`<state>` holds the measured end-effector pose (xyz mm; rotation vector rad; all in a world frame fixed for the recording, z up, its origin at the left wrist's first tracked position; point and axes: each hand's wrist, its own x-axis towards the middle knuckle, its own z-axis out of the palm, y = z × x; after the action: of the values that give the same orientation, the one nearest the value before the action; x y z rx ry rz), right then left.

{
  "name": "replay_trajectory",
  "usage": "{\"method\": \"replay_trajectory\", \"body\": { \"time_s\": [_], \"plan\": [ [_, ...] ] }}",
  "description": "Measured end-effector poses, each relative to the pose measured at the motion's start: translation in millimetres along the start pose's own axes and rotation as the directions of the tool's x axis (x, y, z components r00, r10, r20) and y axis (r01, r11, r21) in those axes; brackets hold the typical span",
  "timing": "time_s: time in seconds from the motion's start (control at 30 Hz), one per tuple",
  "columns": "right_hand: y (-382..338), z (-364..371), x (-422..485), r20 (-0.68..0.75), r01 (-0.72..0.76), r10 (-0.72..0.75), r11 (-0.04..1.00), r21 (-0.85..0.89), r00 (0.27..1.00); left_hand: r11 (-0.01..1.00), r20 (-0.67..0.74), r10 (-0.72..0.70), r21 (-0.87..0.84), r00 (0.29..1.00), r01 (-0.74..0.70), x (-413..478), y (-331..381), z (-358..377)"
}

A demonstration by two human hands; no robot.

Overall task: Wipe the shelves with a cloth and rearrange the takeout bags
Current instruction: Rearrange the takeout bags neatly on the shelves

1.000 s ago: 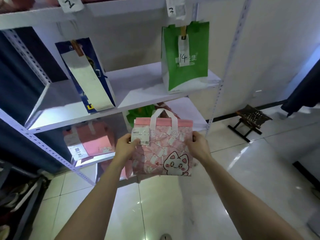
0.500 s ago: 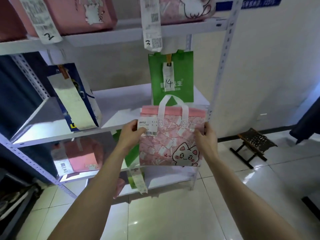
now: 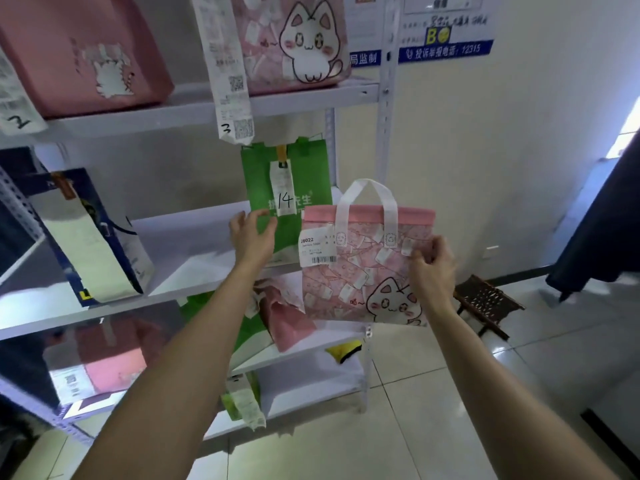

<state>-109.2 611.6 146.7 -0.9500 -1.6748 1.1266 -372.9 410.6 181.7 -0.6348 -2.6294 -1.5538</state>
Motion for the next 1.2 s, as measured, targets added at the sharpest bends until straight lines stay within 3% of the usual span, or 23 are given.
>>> {"method": "replay_trajectory", "body": {
  "time_s": [0.2, 0.37, 0.67, 0.83, 0.97, 1.03, 1.13, 1.2],
  "plan": [
    [0, 3, 12, 0.002, -0.018, 0.018, 1.0, 0.023, 1.0, 0.998, 0.055, -0.067, 0.02, 0.996, 0.066, 29, 3, 0],
    [-8, 24, 15, -0.017, 0.02, -0.019, 0.999, 0.044, 1.0, 0.997, 0.001, -0.053, 0.051, 0.999, 0.053, 31, -16, -18],
    [-56, 105, 6, 0.113, 0.056, -0.069, 0.992, 0.11, 0.991, 0.992, -0.105, -0.052, 0.11, 0.993, 0.064, 47, -82, -125],
    [-81, 143, 5, 0.097, 0.067, -0.078, 0.991, 0.115, 0.992, 0.992, -0.137, -0.036, 0.116, 0.99, 0.052, 52, -114, -173],
    [-92, 159, 9, 0.073, 0.055, -0.065, 0.989, 0.135, 0.995, 0.975, -0.145, -0.014, 0.218, 0.989, 0.046, 62, -133, -198],
    [-92, 162, 14, 0.064, 0.054, -0.063, 0.99, 0.133, 0.996, 0.969, -0.21, 0.022, 0.246, 0.977, 0.031, 62, -135, -197],
    [-91, 165, 24, 0.045, 0.049, -0.056, 0.99, 0.13, 0.997, 0.964, -0.425, 0.091, 0.264, 0.901, 0.027, 56, -126, -181],
    [-91, 164, 34, 0.033, 0.029, -0.034, 0.989, 0.148, 0.999, 0.958, -0.418, 0.196, 0.274, 0.887, -0.083, 51, -109, -160]
  ]
}}
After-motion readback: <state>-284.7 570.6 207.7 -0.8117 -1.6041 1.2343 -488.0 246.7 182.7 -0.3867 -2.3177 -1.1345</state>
